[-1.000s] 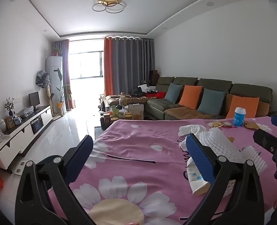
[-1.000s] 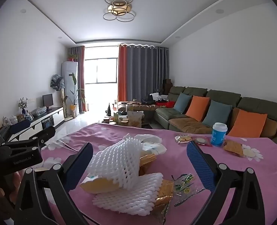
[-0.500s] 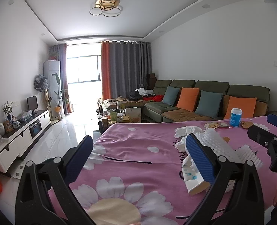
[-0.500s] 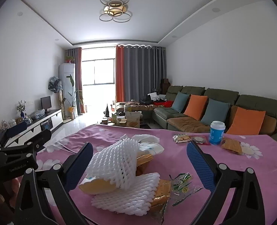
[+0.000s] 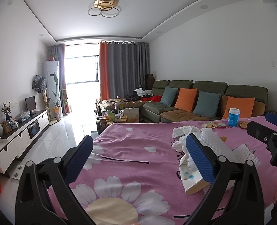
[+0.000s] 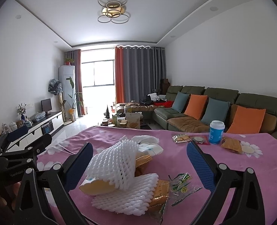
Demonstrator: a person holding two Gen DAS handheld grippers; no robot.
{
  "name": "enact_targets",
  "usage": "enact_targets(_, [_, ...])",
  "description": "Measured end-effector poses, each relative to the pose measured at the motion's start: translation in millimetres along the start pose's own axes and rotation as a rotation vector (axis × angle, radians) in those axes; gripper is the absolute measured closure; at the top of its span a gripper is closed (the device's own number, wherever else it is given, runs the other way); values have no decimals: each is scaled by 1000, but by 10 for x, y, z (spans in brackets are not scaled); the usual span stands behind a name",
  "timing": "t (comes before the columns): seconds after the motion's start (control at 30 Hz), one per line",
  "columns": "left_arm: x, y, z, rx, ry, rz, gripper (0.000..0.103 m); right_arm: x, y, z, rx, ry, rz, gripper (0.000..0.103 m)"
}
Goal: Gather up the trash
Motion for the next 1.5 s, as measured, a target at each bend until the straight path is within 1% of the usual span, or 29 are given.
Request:
enact_targets(0.7, [5,-16,0,5,-3,-6,6,-8,1,5,-2,-1,3,7])
enact_targets(1.5, [-14,-37,5,6,-7,-7,6,0,4,31,4,18,16,7])
Point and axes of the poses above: each gripper's, at about its wrist camera, not at the fingertips, and z roughly the way its jaws point, x to its left, y to its top, the point moved 8 cm from there along z, roughly the way its jaws point, and after that the axes turned 14 degrees about -x, right-handed, at the moved point
